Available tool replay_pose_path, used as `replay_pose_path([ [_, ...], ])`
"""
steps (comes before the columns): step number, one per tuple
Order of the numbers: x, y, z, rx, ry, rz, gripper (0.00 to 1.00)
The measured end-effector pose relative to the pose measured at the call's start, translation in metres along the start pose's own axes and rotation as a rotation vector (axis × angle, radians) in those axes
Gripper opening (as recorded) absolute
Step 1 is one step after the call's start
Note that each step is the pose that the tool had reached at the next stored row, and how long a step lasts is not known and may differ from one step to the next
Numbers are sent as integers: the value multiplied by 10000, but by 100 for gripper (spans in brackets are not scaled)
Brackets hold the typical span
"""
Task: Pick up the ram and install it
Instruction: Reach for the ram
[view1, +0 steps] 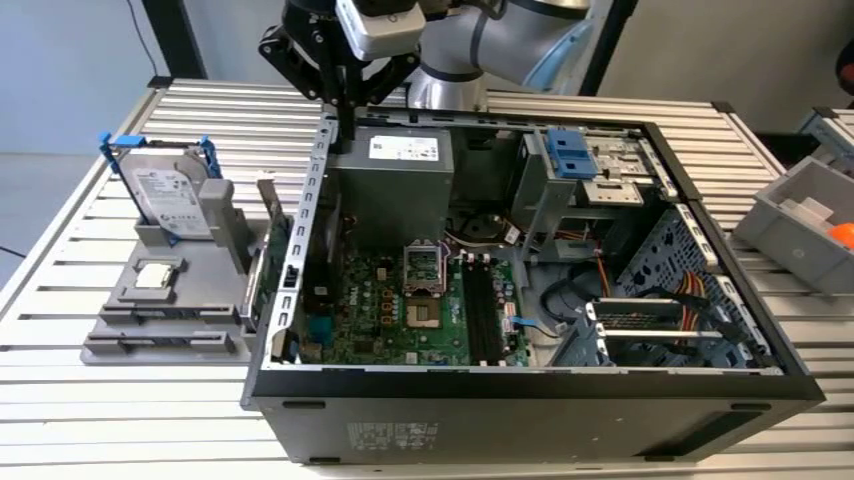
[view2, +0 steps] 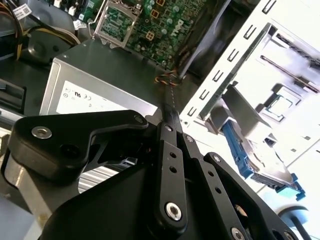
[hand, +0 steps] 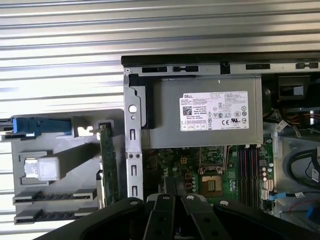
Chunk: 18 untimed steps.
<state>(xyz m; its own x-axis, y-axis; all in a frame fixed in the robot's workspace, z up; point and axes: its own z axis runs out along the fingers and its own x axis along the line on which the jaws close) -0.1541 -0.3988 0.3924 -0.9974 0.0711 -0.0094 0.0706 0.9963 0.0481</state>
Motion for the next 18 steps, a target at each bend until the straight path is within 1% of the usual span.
replay_pose_path([
  [5, 40, -3, 0, 1, 16, -3, 0],
  [11, 81, -6, -1, 2, 20, -67, 0],
  [15, 126, -9, -1, 1, 22, -109, 0],
  [18, 173, -12, -2, 0, 23, -139, 0],
])
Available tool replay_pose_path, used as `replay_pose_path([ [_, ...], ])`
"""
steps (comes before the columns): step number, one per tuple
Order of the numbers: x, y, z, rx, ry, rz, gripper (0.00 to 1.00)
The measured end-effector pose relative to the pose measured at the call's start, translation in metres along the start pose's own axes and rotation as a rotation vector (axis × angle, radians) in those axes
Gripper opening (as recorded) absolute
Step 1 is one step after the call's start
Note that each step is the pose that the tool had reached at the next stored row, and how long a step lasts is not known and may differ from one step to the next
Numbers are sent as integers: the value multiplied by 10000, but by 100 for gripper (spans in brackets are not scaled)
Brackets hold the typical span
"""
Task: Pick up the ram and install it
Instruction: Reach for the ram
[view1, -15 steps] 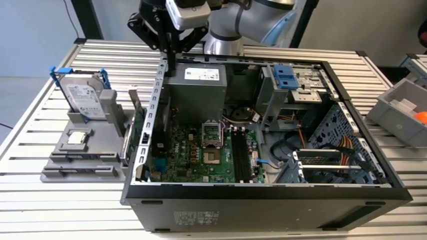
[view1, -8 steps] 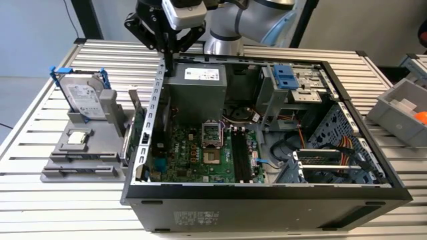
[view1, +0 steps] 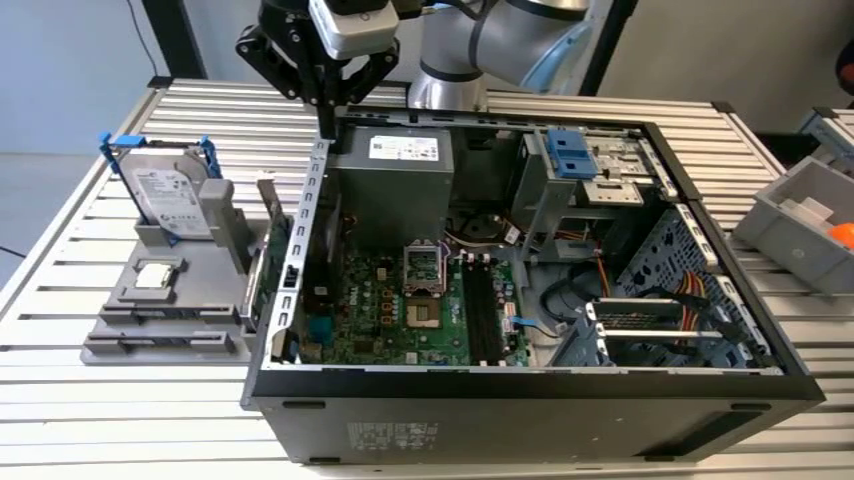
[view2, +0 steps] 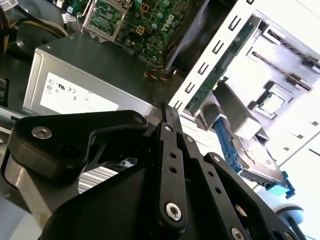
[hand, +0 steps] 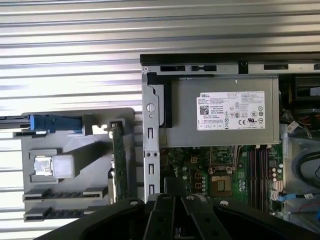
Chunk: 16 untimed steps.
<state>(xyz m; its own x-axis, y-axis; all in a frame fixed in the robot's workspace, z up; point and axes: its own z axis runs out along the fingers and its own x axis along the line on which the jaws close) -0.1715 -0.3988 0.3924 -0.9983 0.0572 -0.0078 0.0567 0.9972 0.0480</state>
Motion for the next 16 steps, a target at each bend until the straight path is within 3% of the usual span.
replay_pose_path([
  [16, 171, -10, 0, 0, 7, -116, 0],
])
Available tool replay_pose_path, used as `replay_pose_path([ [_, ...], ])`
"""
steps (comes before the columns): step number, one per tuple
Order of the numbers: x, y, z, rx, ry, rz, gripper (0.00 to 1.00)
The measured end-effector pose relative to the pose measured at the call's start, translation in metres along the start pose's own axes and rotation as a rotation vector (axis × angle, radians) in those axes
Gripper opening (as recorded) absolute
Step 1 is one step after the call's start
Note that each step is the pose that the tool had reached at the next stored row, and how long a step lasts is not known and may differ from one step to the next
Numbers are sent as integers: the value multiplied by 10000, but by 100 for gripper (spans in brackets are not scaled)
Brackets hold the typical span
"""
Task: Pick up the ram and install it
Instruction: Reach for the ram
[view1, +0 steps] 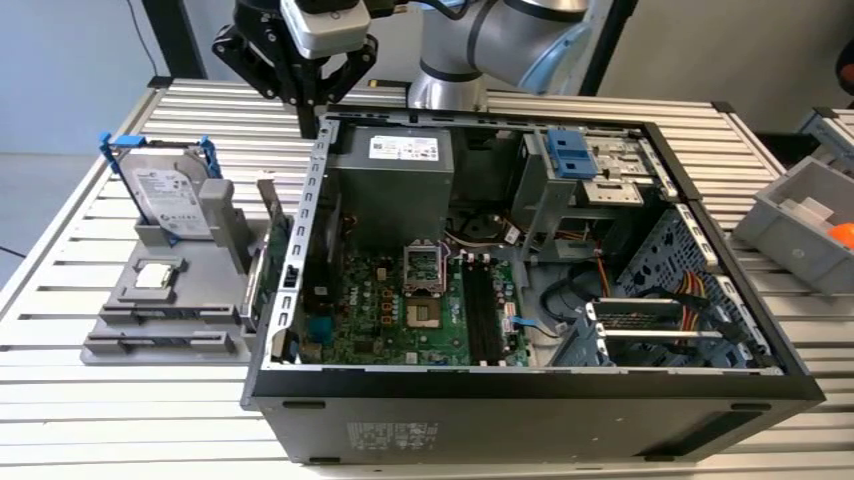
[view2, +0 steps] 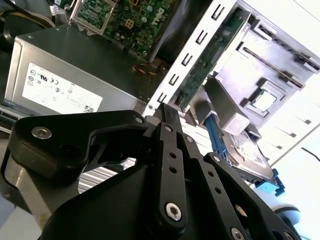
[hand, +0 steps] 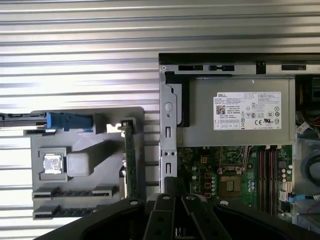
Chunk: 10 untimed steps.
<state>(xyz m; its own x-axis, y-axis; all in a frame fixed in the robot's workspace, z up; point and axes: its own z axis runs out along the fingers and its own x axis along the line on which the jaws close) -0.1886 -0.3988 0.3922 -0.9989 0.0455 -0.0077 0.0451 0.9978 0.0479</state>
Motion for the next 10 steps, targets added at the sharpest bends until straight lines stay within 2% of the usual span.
replay_pose_path([
  [10, 78, -4, 0, 0, 5, -30, 0],
])
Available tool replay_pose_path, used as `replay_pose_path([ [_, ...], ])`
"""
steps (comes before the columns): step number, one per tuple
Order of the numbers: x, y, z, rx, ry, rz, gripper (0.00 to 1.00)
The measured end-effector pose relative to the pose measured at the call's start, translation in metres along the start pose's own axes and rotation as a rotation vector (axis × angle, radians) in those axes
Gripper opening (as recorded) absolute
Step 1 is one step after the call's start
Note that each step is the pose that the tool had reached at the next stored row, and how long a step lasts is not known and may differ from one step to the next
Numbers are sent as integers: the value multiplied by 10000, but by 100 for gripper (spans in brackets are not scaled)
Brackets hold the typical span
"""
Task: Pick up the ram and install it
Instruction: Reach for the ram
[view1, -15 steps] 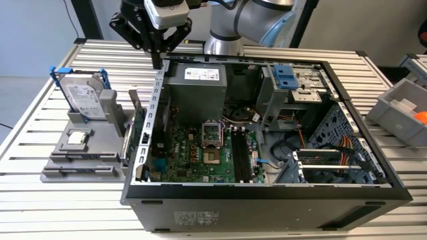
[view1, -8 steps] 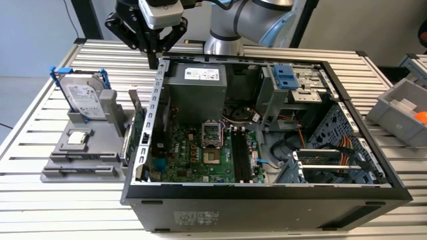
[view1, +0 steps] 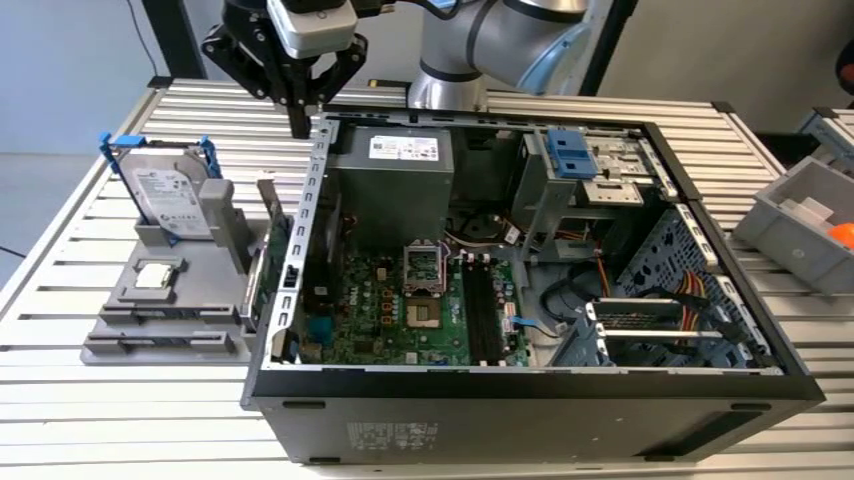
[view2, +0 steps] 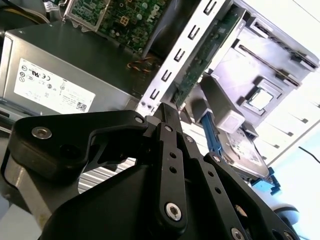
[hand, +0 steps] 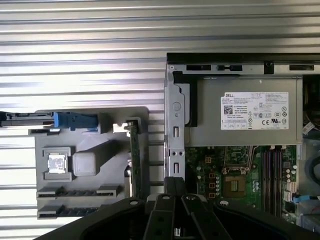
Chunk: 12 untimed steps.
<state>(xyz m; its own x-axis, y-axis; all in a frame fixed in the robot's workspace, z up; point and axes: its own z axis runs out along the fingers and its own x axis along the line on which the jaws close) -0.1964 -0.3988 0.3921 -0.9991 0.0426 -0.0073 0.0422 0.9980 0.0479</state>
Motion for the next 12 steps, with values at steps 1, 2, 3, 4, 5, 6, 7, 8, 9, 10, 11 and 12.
replay_pose_path([
  [1, 7, 0, 0, 0, 1, -1, 0],
  [2, 12, 0, 0, 0, 1, -3, 0],
  [3, 19, -1, 0, 0, 3, -4, 0],
  [4, 25, -1, 0, 0, 3, -6, 0],
  [5, 28, -1, 0, 0, 4, -9, 0],
  [6, 32, -1, 0, 0, 6, -14, 0],
  [7, 36, -1, 0, 0, 8, -17, 0],
  [8, 40, -2, 1, 0, 9, -20, 0],
  [9, 44, -2, 0, 0, 11, -22, 0],
  [10, 49, -2, 1, 0, 13, -24, 0],
  [11, 52, -2, 1, 0, 14, -27, 0],
  [12, 57, -2, 1, 0, 16, -28, 0],
])
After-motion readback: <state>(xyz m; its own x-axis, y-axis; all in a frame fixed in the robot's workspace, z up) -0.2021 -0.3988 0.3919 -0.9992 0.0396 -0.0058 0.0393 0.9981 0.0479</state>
